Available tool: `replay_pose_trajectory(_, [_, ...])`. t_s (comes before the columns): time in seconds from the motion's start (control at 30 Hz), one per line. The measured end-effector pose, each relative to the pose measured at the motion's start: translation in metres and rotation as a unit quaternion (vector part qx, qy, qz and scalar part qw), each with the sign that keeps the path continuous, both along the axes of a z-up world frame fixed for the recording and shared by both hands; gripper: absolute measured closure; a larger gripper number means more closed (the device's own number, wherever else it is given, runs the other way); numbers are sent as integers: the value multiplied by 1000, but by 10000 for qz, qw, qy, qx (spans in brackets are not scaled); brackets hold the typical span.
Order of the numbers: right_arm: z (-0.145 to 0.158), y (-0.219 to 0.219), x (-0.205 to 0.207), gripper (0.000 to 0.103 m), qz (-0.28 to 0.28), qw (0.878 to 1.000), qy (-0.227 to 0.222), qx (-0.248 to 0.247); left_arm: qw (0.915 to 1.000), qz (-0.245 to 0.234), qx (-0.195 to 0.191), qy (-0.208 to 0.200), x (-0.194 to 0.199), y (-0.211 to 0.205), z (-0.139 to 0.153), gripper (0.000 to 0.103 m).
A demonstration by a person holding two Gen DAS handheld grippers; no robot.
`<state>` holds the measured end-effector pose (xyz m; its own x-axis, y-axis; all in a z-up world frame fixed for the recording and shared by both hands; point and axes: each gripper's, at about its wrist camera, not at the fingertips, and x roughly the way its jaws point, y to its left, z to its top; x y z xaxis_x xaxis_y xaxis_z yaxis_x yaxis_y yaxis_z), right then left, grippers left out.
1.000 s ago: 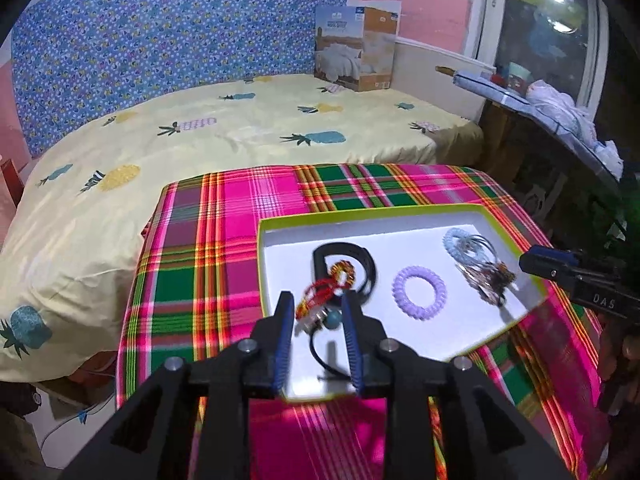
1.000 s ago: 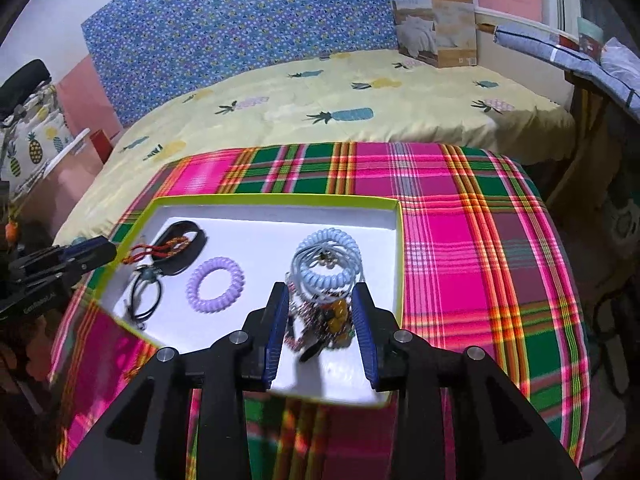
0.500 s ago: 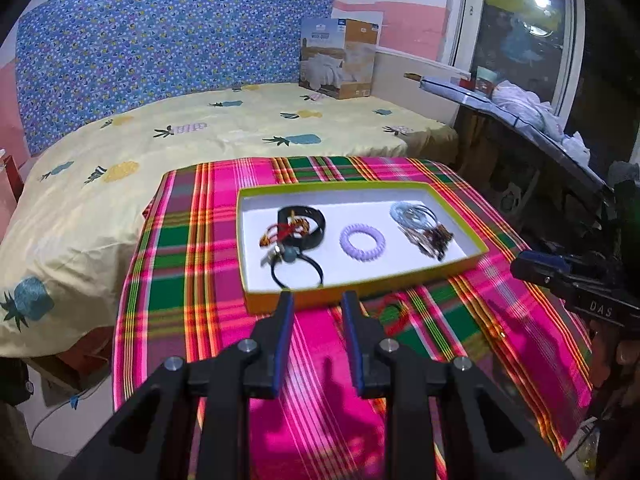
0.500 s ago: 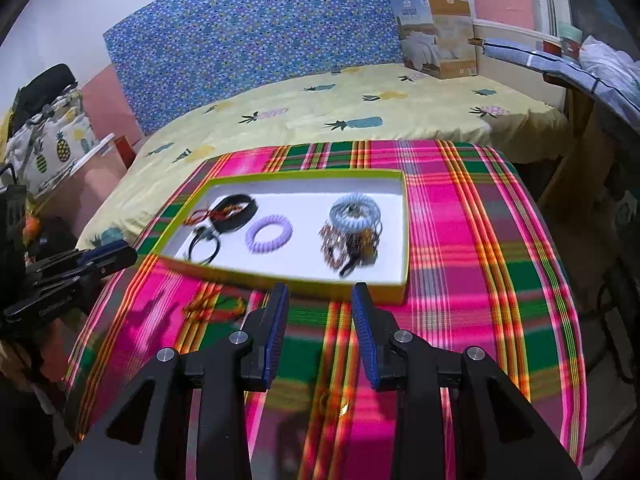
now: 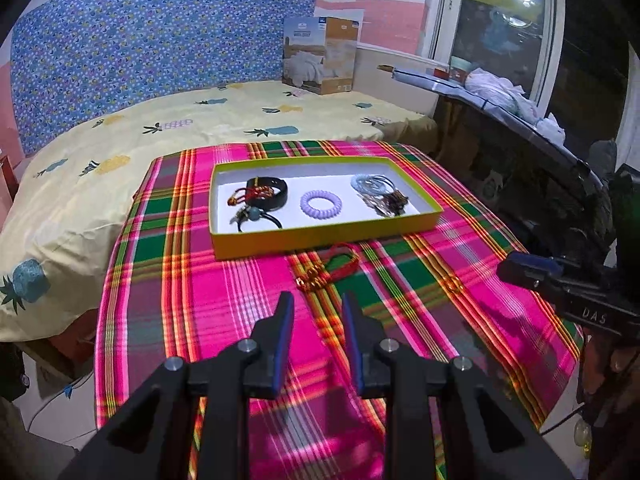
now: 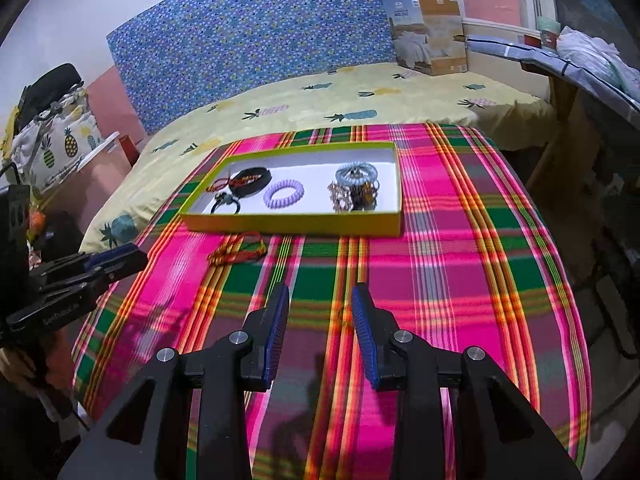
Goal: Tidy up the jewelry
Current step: 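Move the left tool to the red tassel keychain while the right tool approaches the gold ring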
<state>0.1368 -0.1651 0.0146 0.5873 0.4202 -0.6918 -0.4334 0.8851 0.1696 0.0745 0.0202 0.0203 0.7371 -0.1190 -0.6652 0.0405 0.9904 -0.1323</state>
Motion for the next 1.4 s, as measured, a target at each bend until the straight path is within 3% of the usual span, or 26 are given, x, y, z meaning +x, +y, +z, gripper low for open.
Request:
replay_pose_trajectory(0.37, [1, -1, -26, 70, 47, 10000, -64, -16, 9999, -94, 53, 30, -15, -16, -3, 77])
replay_pose_trajectory(0.77, [-2, 5, -24, 70, 104, 9999, -36, -25, 9999, -51, 46, 80, -11, -14, -8, 77])
replay_pose_trajectory(1.1, [-11, 6, -12, 70, 39, 9999, 57, -77, 9997, -119, 129, 164, 5, -11, -16, 77])
replay_pose_trajectory(1.23, [-18, 3, -5, 70, -59, 9999, 104, -126, 9995, -189, 173, 206, 18, -10, -21, 70])
replay_pose_trajectory(1.4, [-28, -2, 6, 70, -138, 9995, 199, -208, 9988, -299, 238, 296, 37, -9, -30, 69])
